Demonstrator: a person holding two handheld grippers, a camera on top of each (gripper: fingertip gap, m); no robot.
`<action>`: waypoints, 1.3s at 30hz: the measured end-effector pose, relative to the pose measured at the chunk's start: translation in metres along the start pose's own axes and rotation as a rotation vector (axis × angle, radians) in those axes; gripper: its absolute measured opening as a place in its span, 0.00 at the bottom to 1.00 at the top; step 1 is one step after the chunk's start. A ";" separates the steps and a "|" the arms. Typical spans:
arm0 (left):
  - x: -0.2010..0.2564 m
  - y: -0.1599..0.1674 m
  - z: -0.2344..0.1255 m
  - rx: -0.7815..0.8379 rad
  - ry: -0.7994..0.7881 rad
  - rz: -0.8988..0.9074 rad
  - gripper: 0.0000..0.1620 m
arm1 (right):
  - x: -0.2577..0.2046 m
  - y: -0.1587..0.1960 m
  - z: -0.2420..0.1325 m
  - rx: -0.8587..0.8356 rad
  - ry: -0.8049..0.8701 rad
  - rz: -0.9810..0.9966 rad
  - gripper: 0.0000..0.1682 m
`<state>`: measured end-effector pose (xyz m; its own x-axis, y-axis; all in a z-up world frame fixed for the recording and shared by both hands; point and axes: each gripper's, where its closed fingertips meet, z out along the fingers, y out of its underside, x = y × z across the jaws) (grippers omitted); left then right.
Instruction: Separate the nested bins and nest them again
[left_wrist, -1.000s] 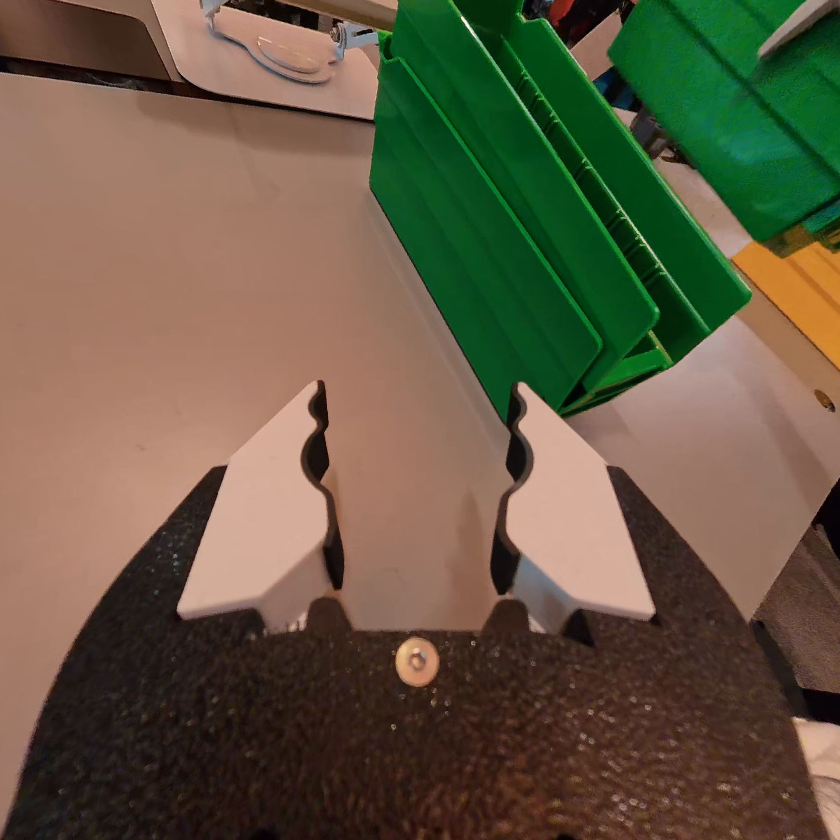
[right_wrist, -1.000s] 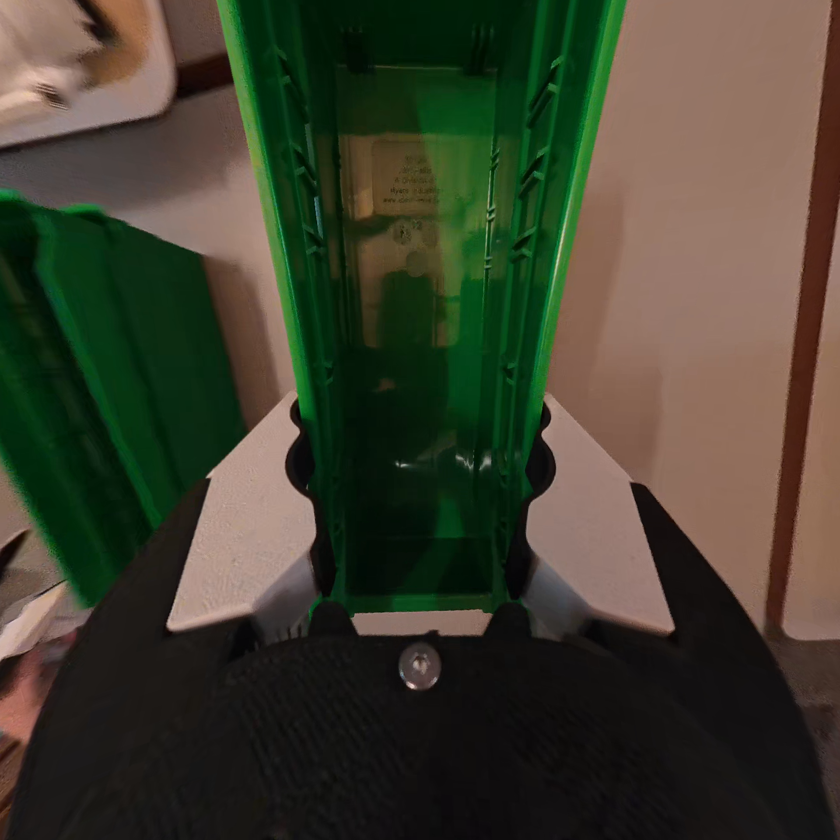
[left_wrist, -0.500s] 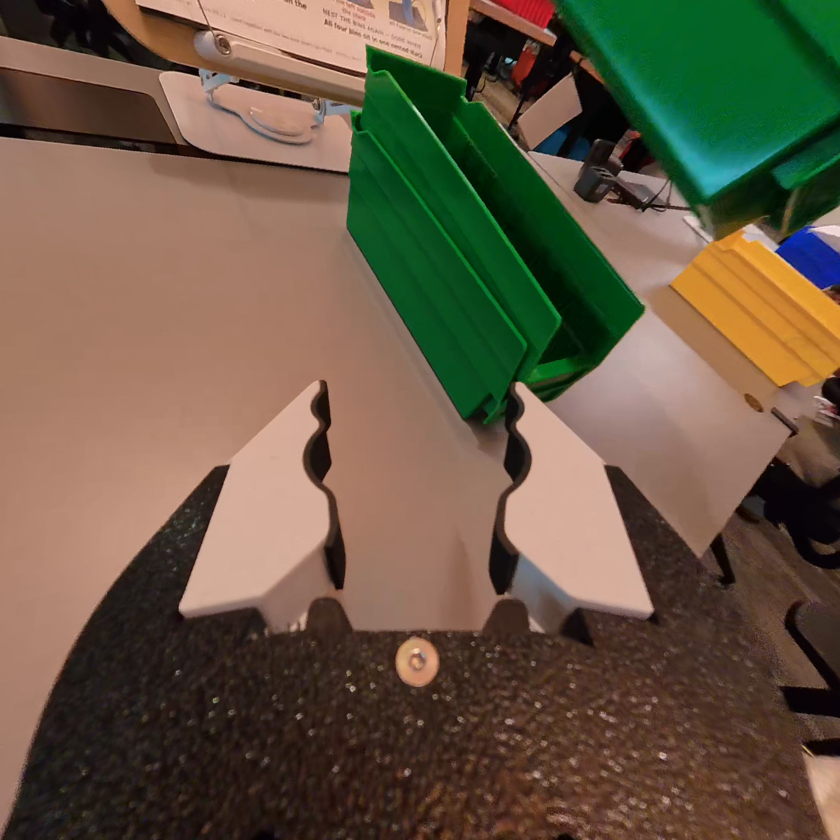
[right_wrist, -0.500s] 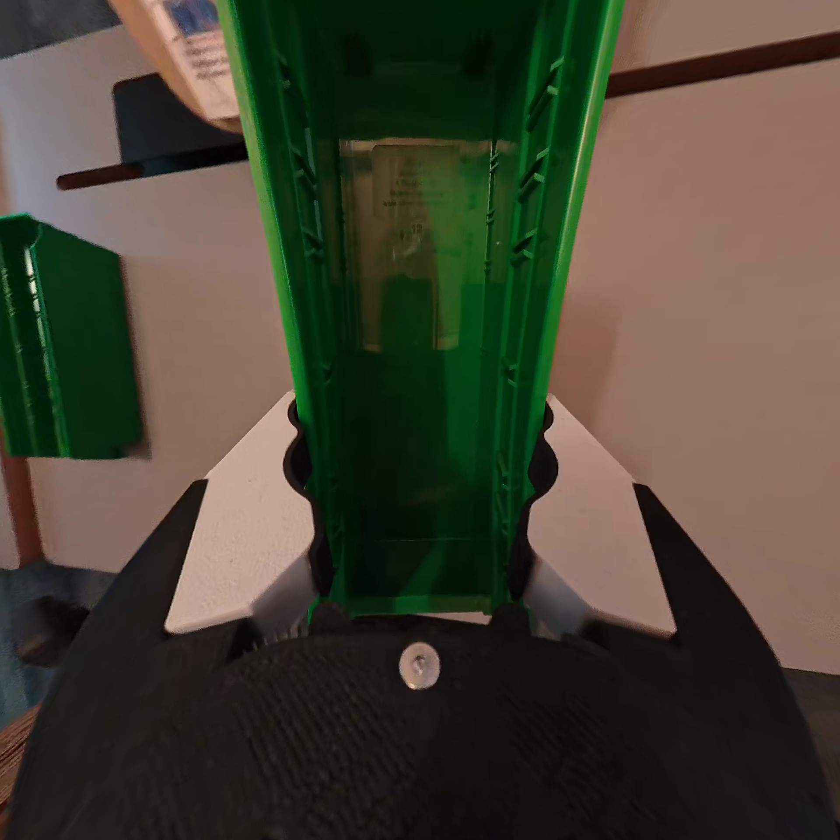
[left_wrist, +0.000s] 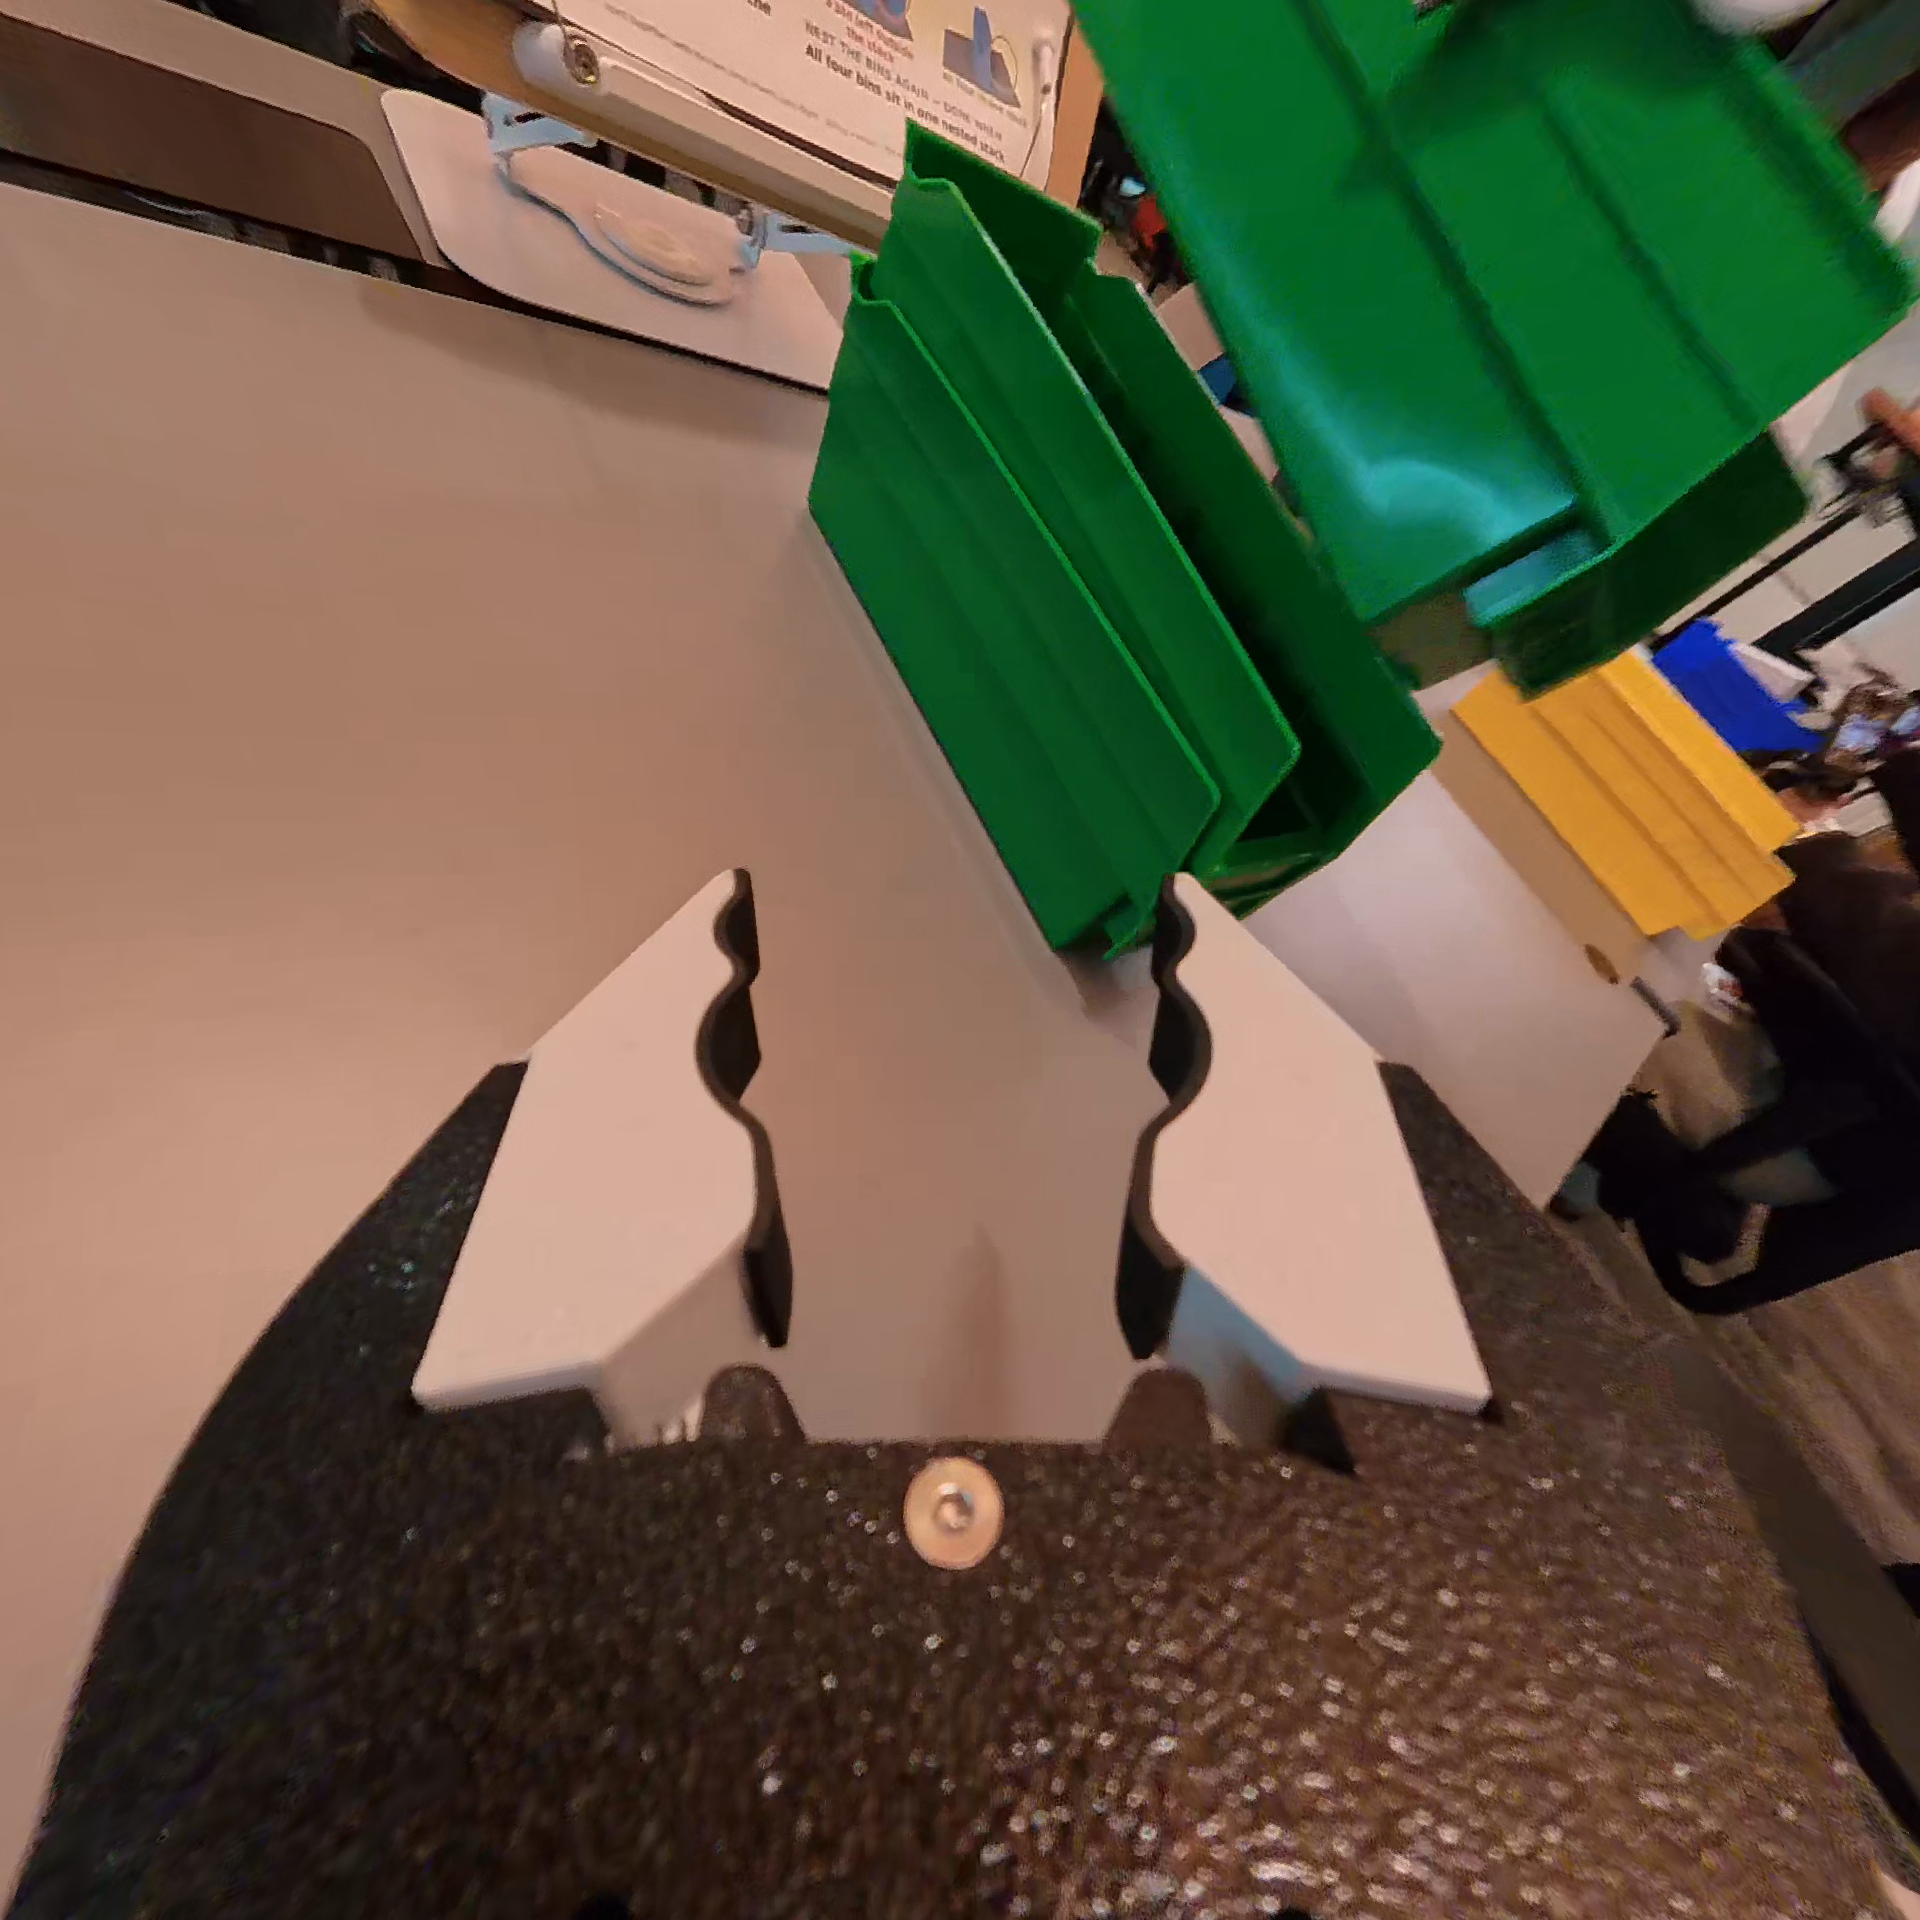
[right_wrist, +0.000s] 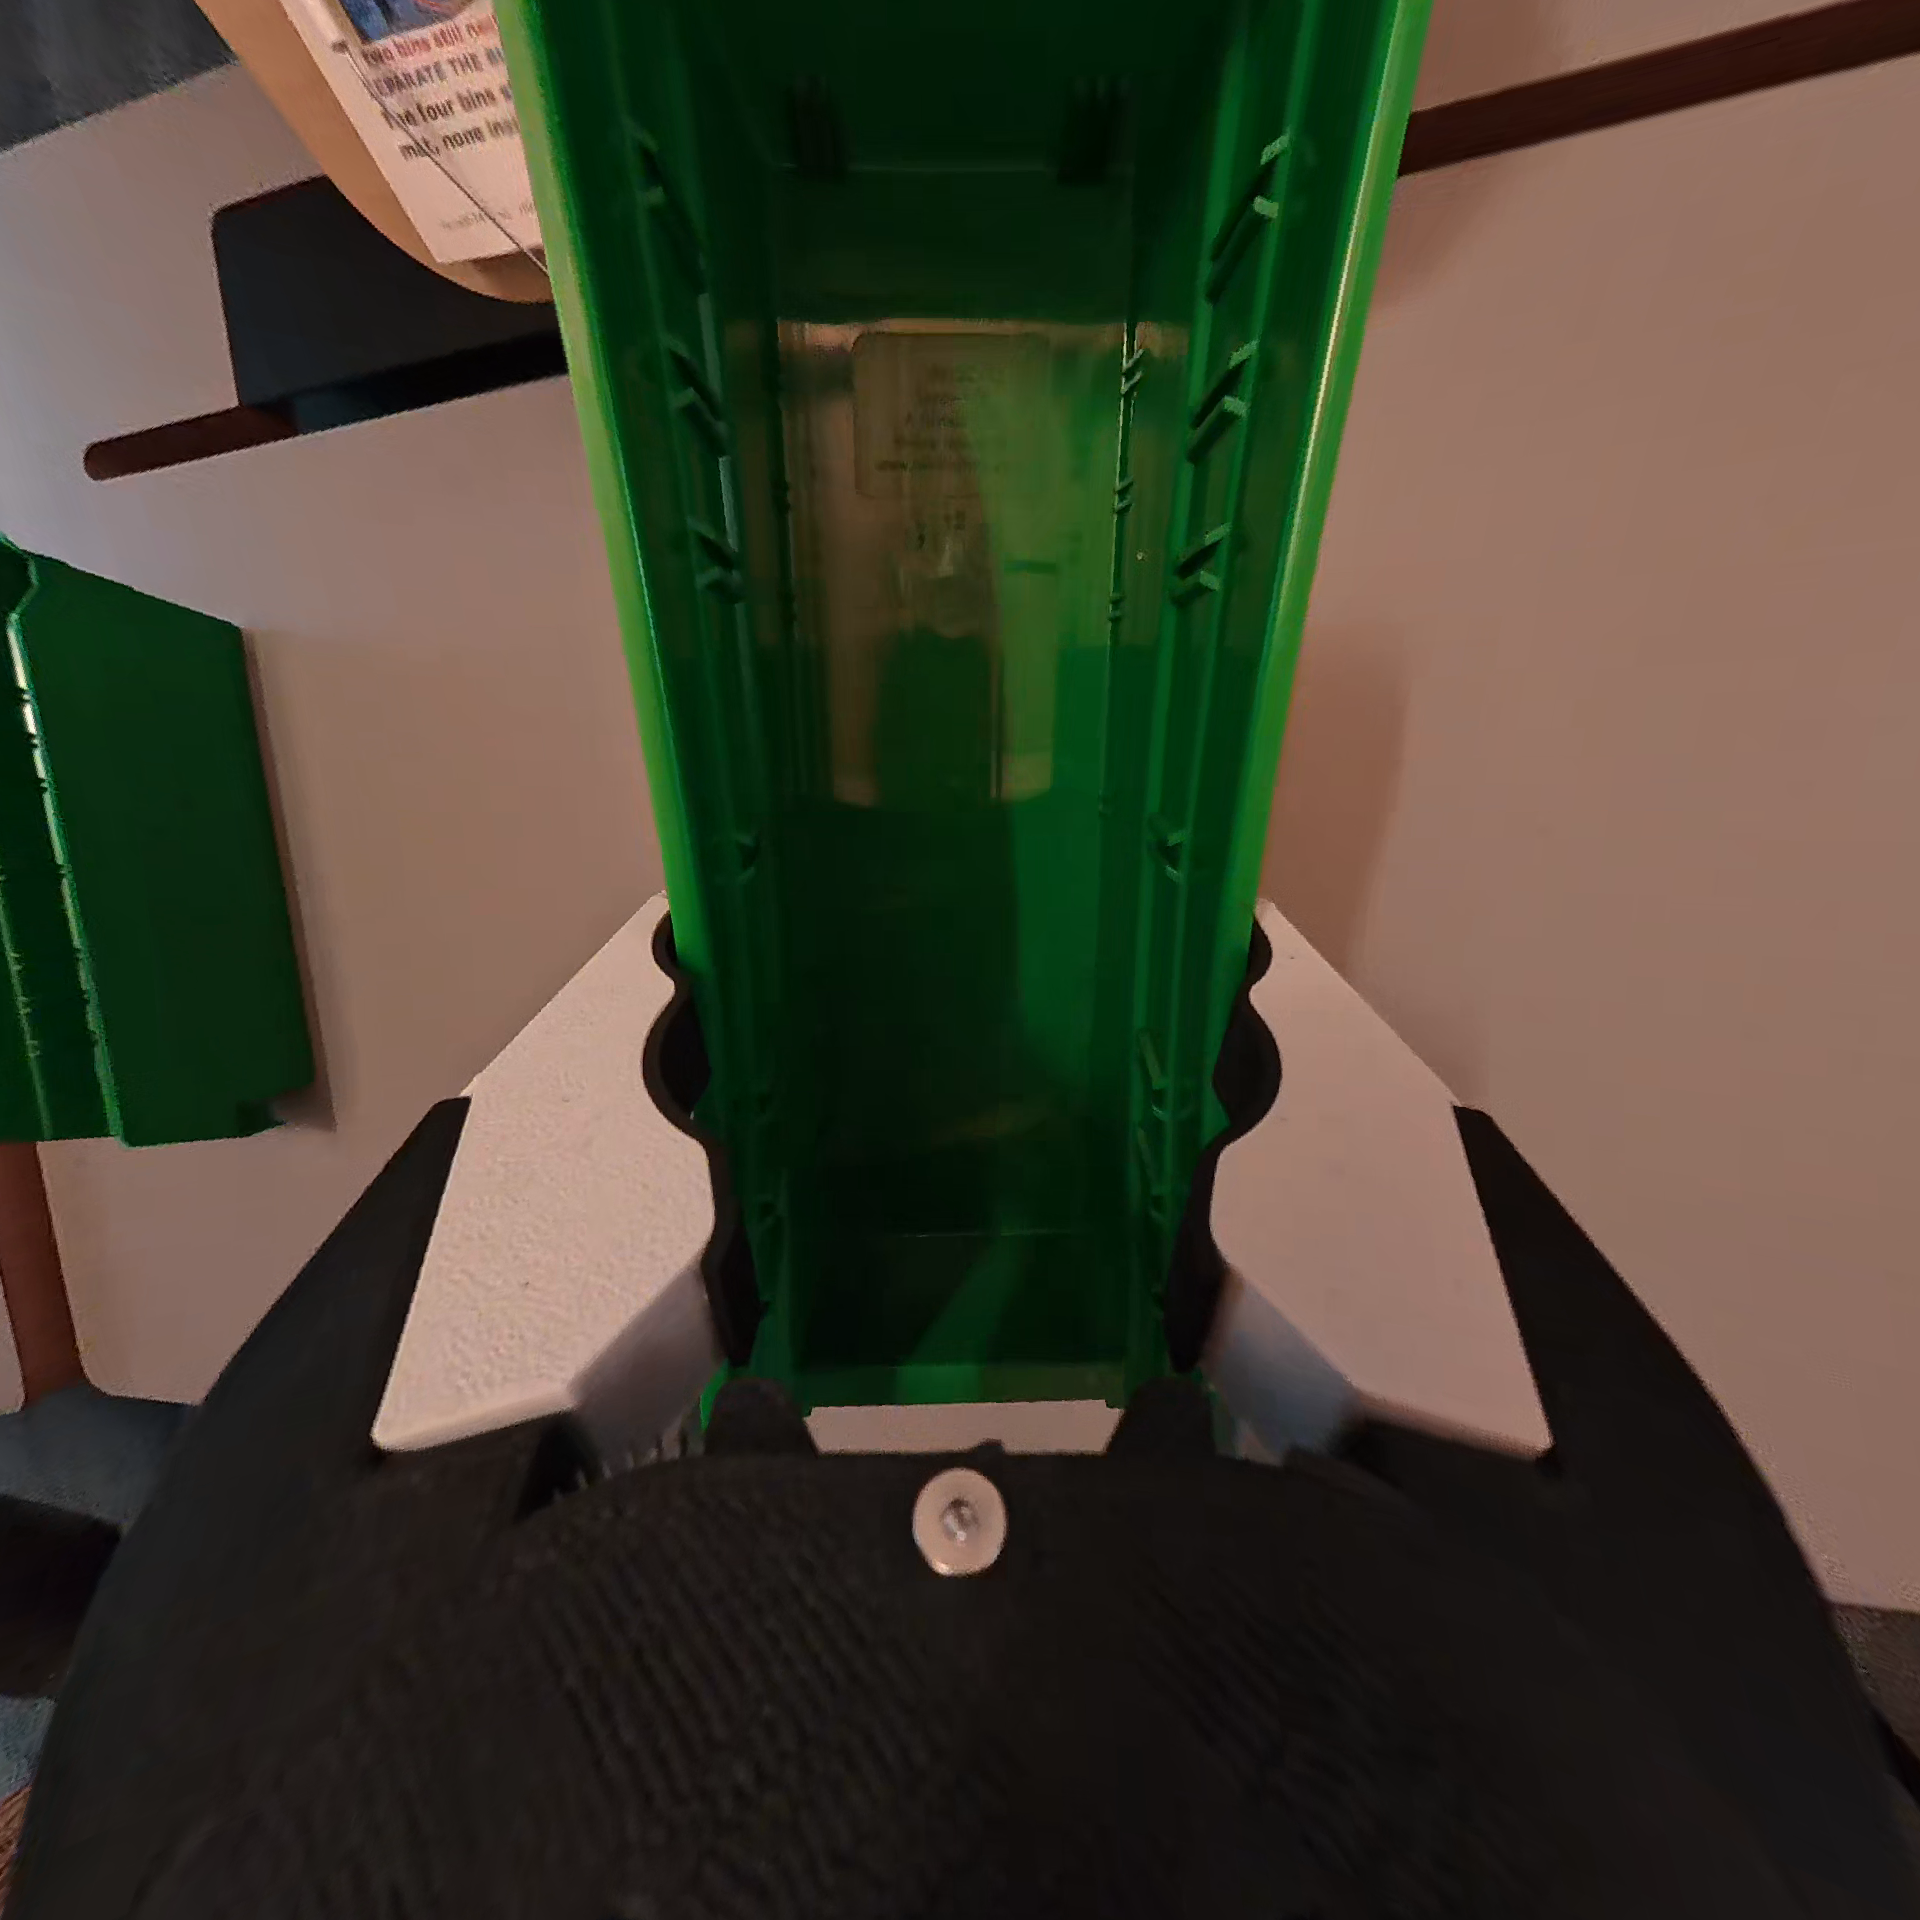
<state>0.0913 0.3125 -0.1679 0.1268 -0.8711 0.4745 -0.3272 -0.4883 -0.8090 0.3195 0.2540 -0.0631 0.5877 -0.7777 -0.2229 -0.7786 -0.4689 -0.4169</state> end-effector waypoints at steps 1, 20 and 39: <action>0.003 0.000 -0.001 0.004 0.015 -0.006 0.46 | -0.001 0.003 0.004 -0.006 0.003 -0.004 0.60; 0.021 0.004 0.005 -0.029 -0.020 0.123 0.44 | 0.001 0.018 0.043 -0.027 0.138 -0.095 0.61; 0.016 0.008 0.007 -0.046 -0.033 0.120 0.44 | 0.006 0.035 0.071 -0.150 0.166 -0.120 0.59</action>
<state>0.0972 0.2946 -0.1688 0.1149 -0.9246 0.3632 -0.3847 -0.3785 -0.8419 0.3110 0.2628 -0.1420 0.6434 -0.7651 -0.0264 -0.7366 -0.6094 -0.2934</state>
